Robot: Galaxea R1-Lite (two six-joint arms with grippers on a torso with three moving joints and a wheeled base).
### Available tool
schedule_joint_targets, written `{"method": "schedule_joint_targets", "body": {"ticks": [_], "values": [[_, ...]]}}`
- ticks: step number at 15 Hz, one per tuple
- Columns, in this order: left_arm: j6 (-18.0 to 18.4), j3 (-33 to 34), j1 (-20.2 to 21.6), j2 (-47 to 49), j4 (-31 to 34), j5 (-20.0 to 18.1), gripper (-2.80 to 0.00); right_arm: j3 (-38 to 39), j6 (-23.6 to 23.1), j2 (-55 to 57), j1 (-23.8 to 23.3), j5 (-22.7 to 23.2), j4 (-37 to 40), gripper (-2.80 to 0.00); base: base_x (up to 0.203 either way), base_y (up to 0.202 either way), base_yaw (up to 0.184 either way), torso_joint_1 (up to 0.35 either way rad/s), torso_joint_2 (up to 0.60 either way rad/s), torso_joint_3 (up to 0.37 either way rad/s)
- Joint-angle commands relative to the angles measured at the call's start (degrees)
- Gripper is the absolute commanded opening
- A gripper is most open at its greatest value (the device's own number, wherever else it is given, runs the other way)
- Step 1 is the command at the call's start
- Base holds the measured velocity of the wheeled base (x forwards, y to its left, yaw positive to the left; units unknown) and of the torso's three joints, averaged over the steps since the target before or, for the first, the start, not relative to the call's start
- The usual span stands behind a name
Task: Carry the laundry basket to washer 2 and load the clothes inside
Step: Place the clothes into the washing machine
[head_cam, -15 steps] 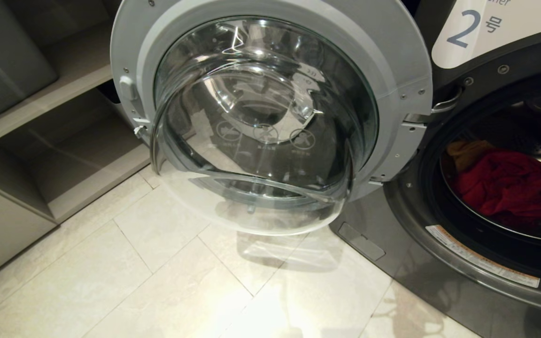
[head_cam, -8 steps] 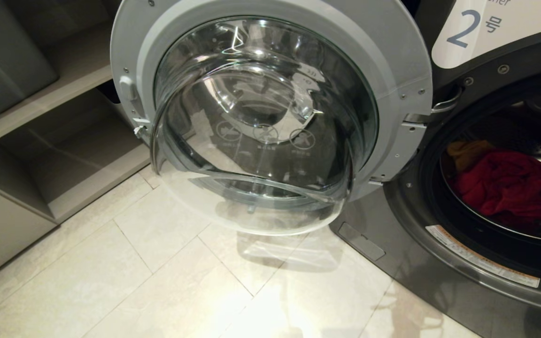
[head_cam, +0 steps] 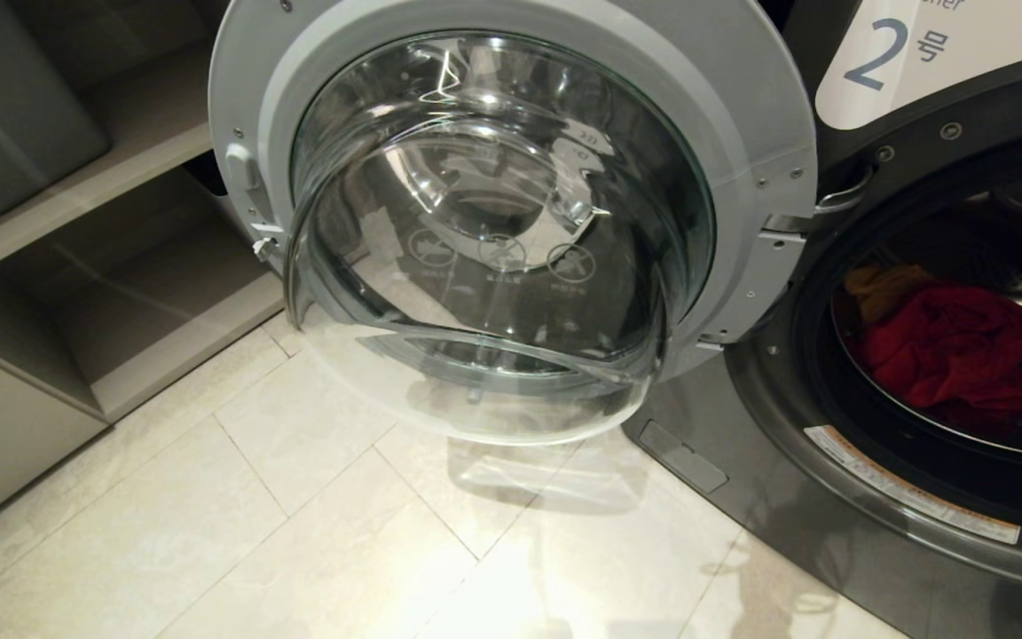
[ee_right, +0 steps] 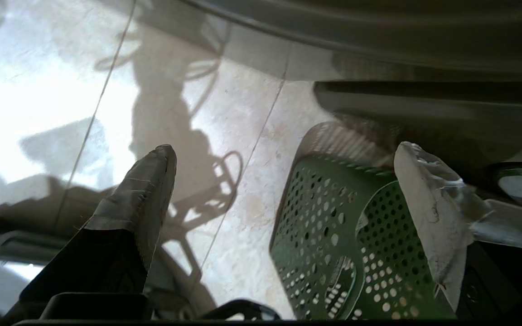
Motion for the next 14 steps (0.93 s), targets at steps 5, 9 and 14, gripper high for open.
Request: {"method": "schedule_joint_targets", "body": {"ticks": [5, 9, 14], "values": [[0.0, 2.3, 0.0, 0.0, -0.1, 0.0, -2.80, -4.4, -8.0, 1.1, -1.4, 10.8, 12.8, 0.00, 0.000, 0.000, 0.000, 0.000, 0.00, 0.000], [0.0, 2.3, 0.1, 0.0, -0.1, 0.0, -2.80, -4.1, -8.2, 0.6, -1.3, 11.0, 12.9, 0.00, 0.000, 0.000, 0.000, 0.000, 0.00, 0.000], [0.0, 2.3, 0.0, 0.0, -0.1, 0.0, -2.80, -4.6, -8.7, 0.0, -1.1, 10.9, 12.8, 0.00, 0.000, 0.000, 0.000, 0.000, 0.00, 0.000]]}}
